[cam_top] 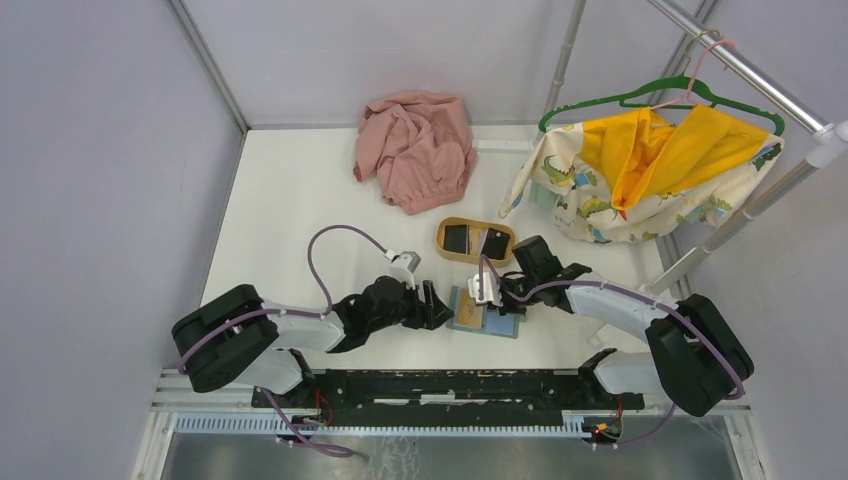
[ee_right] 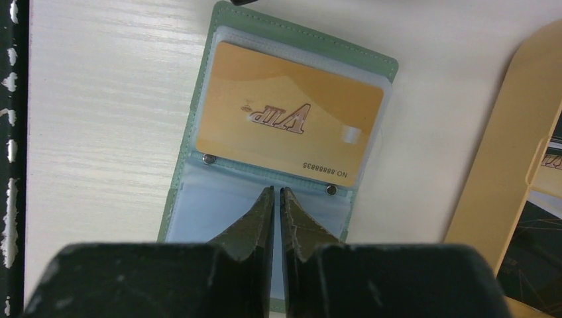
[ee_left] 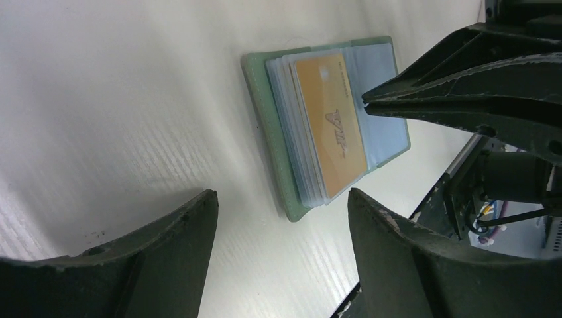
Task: Put the credit cards into the card holder
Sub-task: Insert the credit card into the card holder.
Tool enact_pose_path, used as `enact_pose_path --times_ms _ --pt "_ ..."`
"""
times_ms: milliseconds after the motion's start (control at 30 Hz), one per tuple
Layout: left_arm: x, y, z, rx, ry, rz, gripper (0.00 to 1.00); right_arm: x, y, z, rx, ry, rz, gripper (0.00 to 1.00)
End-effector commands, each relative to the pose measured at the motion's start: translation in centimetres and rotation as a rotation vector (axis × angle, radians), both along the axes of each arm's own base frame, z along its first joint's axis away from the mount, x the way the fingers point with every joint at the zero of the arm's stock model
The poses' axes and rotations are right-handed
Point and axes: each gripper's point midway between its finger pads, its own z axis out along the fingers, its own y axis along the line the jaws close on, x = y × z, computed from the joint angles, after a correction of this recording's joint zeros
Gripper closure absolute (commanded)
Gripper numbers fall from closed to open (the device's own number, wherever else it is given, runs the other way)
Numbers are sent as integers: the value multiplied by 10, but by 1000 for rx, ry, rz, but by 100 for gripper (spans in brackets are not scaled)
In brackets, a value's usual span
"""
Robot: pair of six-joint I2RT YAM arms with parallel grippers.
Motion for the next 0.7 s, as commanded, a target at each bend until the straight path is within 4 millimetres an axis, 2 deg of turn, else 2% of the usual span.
enact_pose_path --times_ms 0,267,433,667 --pt "3 -12 16 -105 22 5 23 14 4 4 -3 -50 -34 88" --pt "10 -2 5 -103 84 67 20 11 0 -6 -35 -33 -25 88" --pt "7 -13 2 -152 117 33 20 8 -3 -11 -53 -23 -14 89" --pt "4 -26 -7 -205 160 -6 29 4 -4 -15 -58 -7 -3 89"
